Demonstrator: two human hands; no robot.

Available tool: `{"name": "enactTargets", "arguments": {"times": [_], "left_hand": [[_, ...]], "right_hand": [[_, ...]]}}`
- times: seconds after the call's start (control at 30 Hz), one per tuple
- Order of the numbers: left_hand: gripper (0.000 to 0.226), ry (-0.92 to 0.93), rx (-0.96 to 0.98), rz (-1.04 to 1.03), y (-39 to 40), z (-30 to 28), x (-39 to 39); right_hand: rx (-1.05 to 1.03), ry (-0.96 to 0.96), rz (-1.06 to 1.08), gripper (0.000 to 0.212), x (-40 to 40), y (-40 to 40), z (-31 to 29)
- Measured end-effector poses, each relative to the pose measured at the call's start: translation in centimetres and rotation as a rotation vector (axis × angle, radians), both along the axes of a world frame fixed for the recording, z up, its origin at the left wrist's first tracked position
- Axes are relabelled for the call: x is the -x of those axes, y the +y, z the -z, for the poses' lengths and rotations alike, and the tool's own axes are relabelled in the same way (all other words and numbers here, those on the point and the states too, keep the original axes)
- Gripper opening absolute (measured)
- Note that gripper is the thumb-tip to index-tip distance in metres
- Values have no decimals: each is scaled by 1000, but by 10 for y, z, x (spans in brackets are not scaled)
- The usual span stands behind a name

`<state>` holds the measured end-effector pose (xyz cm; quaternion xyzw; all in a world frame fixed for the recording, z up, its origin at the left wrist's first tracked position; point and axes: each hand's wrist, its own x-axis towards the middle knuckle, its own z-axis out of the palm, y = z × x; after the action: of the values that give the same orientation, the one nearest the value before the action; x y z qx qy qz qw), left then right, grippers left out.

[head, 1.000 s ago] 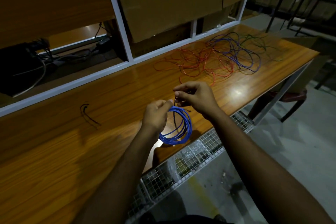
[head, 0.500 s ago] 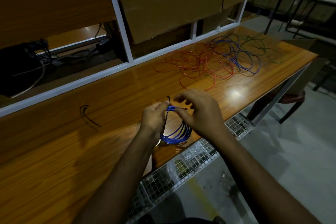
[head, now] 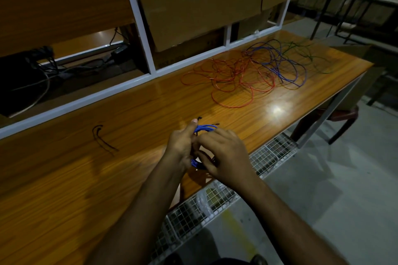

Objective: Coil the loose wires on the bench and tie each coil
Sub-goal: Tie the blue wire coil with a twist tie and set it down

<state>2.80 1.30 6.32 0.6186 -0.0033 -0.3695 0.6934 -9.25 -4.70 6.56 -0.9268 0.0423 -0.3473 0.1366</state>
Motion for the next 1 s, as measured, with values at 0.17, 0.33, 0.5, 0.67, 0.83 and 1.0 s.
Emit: {"name": "enactTargets", "arguments": {"times": [0.17,0.33,0.5,0.67,0.83,1.0], "left_hand": [[35,9,-19,41,3,8,2],[23,-86,25,227,14,2,15],[21,-210,6,300,13,-5,20],[18,-317,-43,259,12,-11,21],[22,-325,-37,163,9,-8,26],[20,-335,-16,109,7,-2,32]], "right_hand": [[-234,-73,11,16,2,2,6],[-730,-315,193,7,2,-7,-10],[-945,-345,277,9,2,-18,-16],[-1123,-390,281,32,8,-17,-21],[-1082,-391,317,19,9,-18,-20],[-991,-275,362,15,10,-20,-16]]}}
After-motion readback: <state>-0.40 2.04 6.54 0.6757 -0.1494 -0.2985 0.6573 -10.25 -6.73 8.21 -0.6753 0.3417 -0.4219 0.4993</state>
